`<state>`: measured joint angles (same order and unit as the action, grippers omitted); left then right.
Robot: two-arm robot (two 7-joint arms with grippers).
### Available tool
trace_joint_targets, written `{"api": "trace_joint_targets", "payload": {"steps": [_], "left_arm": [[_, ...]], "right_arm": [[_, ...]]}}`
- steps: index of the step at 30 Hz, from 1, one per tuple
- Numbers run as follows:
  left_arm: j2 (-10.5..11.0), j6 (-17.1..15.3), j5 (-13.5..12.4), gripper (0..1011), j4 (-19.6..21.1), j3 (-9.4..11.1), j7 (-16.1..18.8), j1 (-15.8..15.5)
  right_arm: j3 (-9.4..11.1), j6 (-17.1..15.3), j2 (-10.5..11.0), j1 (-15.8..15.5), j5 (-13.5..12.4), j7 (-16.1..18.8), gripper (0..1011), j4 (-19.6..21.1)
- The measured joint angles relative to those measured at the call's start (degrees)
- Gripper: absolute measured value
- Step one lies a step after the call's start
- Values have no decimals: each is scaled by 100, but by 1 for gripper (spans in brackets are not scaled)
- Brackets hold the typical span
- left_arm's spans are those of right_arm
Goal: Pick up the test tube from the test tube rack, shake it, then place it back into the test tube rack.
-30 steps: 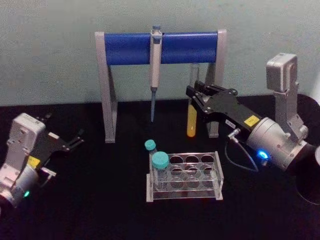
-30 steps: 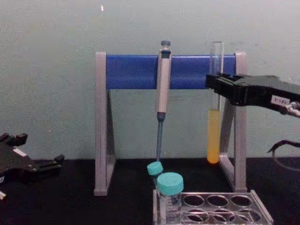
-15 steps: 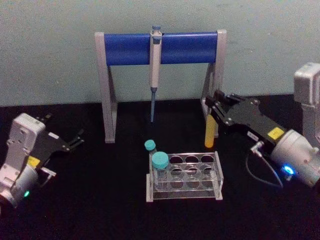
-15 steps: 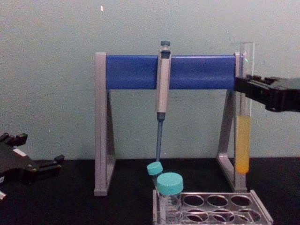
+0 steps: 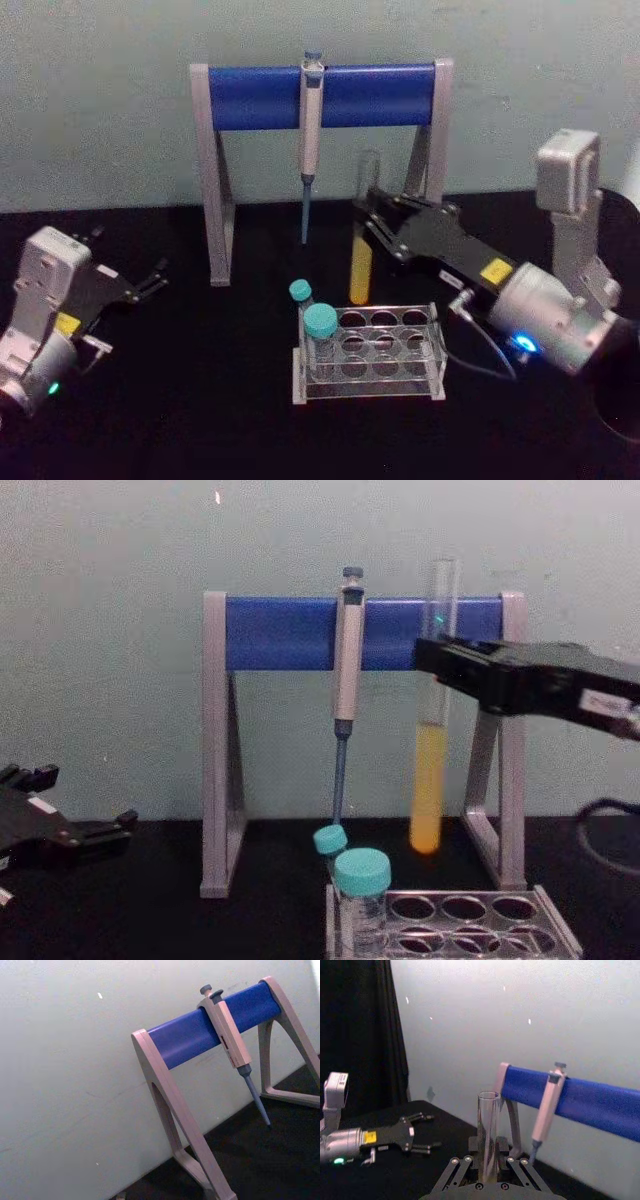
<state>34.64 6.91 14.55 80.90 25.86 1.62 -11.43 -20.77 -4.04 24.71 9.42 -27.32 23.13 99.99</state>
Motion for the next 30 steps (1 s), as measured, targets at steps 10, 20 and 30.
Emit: {"api": "trace_joint_targets", "payload": {"steps": [10, 20, 30], "left_arm": [[0, 0, 0, 1001, 0, 0, 0, 0], [0, 0, 0, 1001, 0, 0, 0, 0], [0, 0, 0, 1001, 0, 0, 0, 0]], "right_arm": [[-113, 94, -219, 579, 157, -61, 217, -570], [12, 82, -195, 576, 198, -167, 217, -650], [48, 86, -194, 535, 211, -160, 217, -632]]}}
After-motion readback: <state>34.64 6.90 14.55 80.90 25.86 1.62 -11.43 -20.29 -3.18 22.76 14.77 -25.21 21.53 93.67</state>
